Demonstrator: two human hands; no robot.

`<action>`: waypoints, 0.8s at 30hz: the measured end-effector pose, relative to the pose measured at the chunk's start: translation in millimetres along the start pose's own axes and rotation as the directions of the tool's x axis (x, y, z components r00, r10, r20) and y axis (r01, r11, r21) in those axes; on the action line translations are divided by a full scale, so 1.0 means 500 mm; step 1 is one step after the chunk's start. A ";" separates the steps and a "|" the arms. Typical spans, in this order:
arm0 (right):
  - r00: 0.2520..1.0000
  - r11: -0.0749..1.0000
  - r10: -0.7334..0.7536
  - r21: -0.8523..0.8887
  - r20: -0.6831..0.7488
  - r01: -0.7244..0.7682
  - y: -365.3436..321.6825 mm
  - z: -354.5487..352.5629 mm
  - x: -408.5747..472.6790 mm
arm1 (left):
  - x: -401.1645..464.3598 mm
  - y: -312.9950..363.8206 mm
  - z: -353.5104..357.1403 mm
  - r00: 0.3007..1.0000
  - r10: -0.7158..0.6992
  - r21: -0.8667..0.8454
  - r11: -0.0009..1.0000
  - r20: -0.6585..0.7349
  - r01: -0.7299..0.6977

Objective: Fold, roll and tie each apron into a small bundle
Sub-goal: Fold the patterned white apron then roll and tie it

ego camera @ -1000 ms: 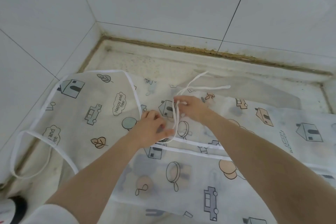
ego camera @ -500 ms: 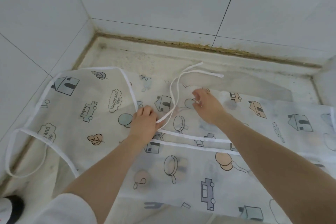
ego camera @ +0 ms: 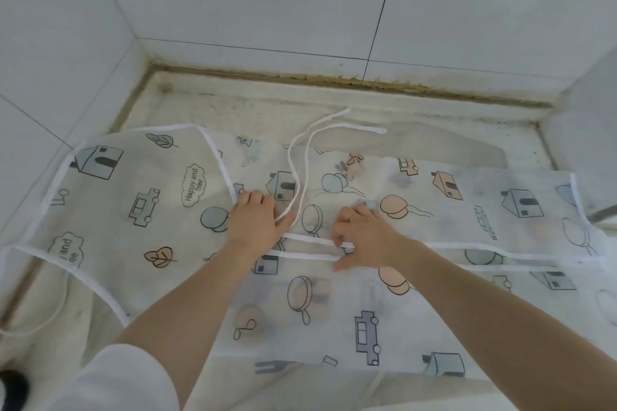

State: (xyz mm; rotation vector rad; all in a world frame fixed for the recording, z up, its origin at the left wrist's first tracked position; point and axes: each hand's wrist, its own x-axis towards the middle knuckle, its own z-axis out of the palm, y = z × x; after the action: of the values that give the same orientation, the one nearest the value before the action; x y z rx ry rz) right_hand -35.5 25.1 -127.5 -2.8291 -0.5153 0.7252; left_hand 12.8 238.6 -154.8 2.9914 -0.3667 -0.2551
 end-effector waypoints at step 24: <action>0.914 0.974 0.227 0.055 -0.335 -0.221 0.006 0.061 -0.034 | -0.180 0.180 0.063 0.908 0.391 -0.024 0.920 0.149 -0.392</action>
State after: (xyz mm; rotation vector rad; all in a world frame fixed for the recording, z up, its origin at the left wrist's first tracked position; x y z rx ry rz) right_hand -63.4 18.5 -147.2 -2.9366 -0.1287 0.2552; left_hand -99.5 171.1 -159.9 2.8239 -0.9703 -0.4385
